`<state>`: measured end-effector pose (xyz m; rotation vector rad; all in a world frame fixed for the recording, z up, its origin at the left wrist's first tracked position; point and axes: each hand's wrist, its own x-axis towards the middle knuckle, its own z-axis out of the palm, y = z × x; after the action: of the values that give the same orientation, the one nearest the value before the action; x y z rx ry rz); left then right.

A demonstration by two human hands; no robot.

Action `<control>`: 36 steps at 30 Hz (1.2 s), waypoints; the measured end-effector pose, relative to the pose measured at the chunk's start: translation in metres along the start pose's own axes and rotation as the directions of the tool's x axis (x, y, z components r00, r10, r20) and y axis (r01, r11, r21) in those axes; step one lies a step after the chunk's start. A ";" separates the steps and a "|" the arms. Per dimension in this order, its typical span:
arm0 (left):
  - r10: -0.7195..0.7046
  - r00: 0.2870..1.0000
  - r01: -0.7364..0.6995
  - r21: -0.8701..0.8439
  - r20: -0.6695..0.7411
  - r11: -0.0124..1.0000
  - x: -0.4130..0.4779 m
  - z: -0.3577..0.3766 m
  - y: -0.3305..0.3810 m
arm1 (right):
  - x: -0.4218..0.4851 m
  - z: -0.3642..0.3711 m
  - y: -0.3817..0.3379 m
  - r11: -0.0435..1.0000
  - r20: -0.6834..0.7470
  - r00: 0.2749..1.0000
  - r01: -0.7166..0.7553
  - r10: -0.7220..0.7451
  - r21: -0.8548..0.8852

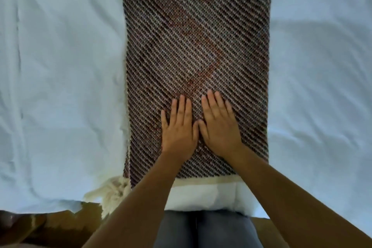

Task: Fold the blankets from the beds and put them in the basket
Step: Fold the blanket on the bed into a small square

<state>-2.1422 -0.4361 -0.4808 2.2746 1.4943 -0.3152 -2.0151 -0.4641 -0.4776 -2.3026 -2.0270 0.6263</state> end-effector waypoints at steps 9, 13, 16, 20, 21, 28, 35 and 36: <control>-0.114 0.986 0.118 -0.024 0.125 0.993 -0.037 0.024 -0.041 | -0.053 0.017 0.029 0.976 0.134 0.966 -0.218 0.219 -0.025; -0.142 0.989 0.147 -0.118 0.050 0.982 -0.021 0.004 -0.039 | -0.042 0.002 0.023 0.969 0.058 0.971 -0.237 0.233 0.074; -0.108 0.993 0.103 -0.104 -0.043 0.989 0.022 -0.024 -0.044 | -0.015 -0.019 0.028 0.979 -0.066 0.983 -0.163 0.172 0.118; 0.030 0.996 -0.031 -0.015 -0.088 0.999 0.100 -0.066 -0.040 | 0.051 -0.044 0.038 0.992 -0.097 0.992 -0.073 0.084 0.104; 0.072 0.993 -0.070 0.019 -0.092 0.997 0.118 -0.075 -0.037 | 0.069 -0.050 0.039 0.995 -0.102 0.994 -0.040 0.049 0.088; 0.220 0.972 -0.203 0.178 -0.082 0.963 0.226 -0.113 -0.035 | 0.187 -0.083 0.069 0.999 -0.100 0.994 0.036 -0.038 -0.028; 0.247 0.969 -0.235 0.315 0.003 0.919 0.295 -0.134 -0.046 | 0.262 -0.104 0.113 0.985 0.117 0.993 0.022 -0.001 -0.171; 0.241 0.970 -0.231 0.333 0.011 0.914 0.302 -0.139 -0.046 | 0.268 -0.107 0.117 0.983 0.129 0.992 0.008 0.016 -0.184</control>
<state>-2.0668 -0.1089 -0.4861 2.7046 1.2342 -0.4941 -1.8502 -0.2002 -0.4871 -2.4250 -2.2278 0.6293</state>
